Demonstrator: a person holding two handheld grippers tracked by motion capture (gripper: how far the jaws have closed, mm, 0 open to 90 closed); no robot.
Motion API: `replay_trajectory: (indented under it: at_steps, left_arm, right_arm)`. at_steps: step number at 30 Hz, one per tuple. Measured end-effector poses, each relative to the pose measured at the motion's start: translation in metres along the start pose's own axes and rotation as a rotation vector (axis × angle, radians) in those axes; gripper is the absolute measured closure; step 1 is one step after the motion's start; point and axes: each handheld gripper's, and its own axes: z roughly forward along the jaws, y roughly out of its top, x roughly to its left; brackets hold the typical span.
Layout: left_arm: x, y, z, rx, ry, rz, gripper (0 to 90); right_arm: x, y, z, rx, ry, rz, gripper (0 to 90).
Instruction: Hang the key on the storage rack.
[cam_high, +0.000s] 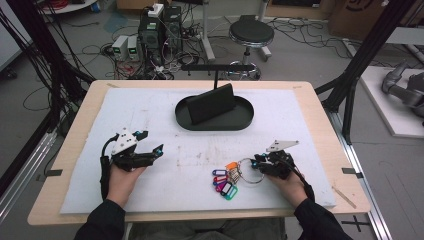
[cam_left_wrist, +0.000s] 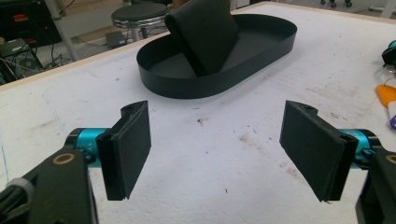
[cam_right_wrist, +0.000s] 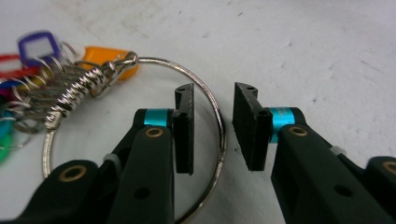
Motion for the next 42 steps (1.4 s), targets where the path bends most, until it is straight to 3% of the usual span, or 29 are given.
replay_trajectory:
  at_steps: [1, 5, 7, 11, 16, 19, 27, 32, 38, 42]
  left_arm:
    - [0.0, 0.0, 0.0, 0.002, 0.0, 0.001, 24.8]
    - [0.001, -0.001, -0.003, 0.003, 0.008, -0.001, 24.8]
    - [0.001, -0.001, -0.004, 0.003, 0.011, 0.001, 24.8]
    - [0.002, -0.002, -0.006, 0.0, 0.014, -0.003, 24.9]
    - [0.002, -0.003, -0.006, 0.003, 0.015, -0.004, 24.9]
    - [0.003, -0.003, -0.005, 0.001, 0.013, -0.006, 24.9]
    - [0.002, -0.003, -0.005, 0.0, 0.016, -0.007, 24.9]
    - [0.002, -0.002, -0.005, -0.002, 0.014, -0.004, 24.9]
    - [0.001, -0.001, -0.005, -0.006, 0.012, -0.001, 24.9]
    - [0.001, -0.001, -0.005, -0.008, 0.013, 0.003, 24.9]
  right_arm:
    - [0.002, 0.001, 0.001, 0.003, -0.014, -0.029, 73.0]
    - [0.003, 0.002, 0.002, 0.009, -0.02, -0.06, 85.2]
    - [0.004, 0.003, 0.002, 0.01, -0.018, -0.073, 87.0]
    - [0.001, 0.005, 0.001, 0.0, 0.001, -0.039, 87.3]
    - [-0.005, 0.006, -0.01, -0.083, 0.068, 0.06, 87.4]
    - [-0.005, 0.007, -0.016, -0.128, 0.093, 0.087, 87.6]
    - [0.0, 0.01, -0.023, -0.203, 0.14, 0.113, 87.6]
    - [0.009, 0.014, -0.027, -0.243, 0.165, 0.102, 87.4]
    - [0.018, 0.016, -0.026, -0.233, 0.192, 0.094, 86.6]
    - [0.018, 0.015, -0.024, -0.205, 0.225, 0.123, 84.9]
